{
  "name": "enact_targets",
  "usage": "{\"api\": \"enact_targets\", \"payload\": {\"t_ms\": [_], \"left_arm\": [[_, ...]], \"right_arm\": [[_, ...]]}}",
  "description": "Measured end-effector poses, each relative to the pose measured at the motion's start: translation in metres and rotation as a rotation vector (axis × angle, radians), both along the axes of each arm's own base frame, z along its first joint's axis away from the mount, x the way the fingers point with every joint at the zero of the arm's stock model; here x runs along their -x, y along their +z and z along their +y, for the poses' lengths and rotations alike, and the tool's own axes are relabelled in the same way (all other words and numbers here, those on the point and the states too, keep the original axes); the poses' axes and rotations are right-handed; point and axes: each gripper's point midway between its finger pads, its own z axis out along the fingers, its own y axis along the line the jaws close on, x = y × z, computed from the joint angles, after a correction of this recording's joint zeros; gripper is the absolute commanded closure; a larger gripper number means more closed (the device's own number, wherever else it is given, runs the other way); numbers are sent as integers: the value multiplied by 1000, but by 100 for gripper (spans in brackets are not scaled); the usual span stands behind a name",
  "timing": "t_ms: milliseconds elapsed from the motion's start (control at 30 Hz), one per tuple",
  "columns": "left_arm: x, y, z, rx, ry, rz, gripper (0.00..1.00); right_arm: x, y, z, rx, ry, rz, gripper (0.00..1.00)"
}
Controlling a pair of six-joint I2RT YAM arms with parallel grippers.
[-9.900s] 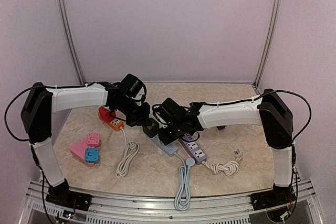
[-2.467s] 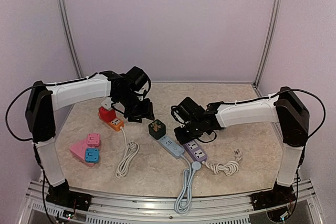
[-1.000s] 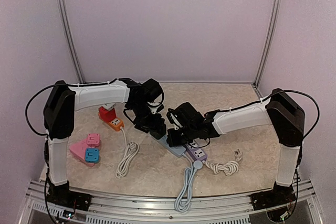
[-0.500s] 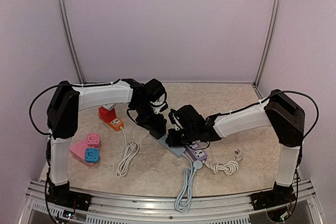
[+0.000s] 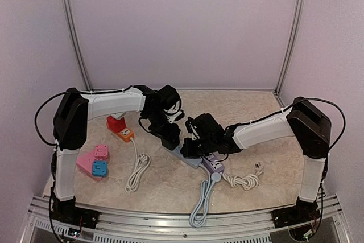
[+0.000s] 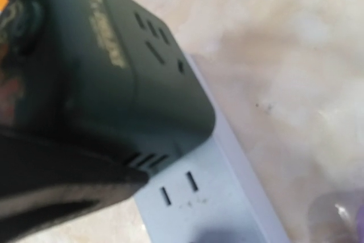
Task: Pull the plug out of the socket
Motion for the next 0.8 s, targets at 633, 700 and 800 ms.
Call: {"api": "enact_targets", "payload": {"t_ms": [633,700,800], "left_arm": [[3,11,14,-72,50,-8,78],[3,13,15,-79,50,-11,78],[2,15,17,-95,54,-21,78]], "right_arm": [[-6,1,10,12,-4,-1,100],[-6,2,12,10,-3,-2,100],[-9,3,16,6,-3,-6,100]]}}
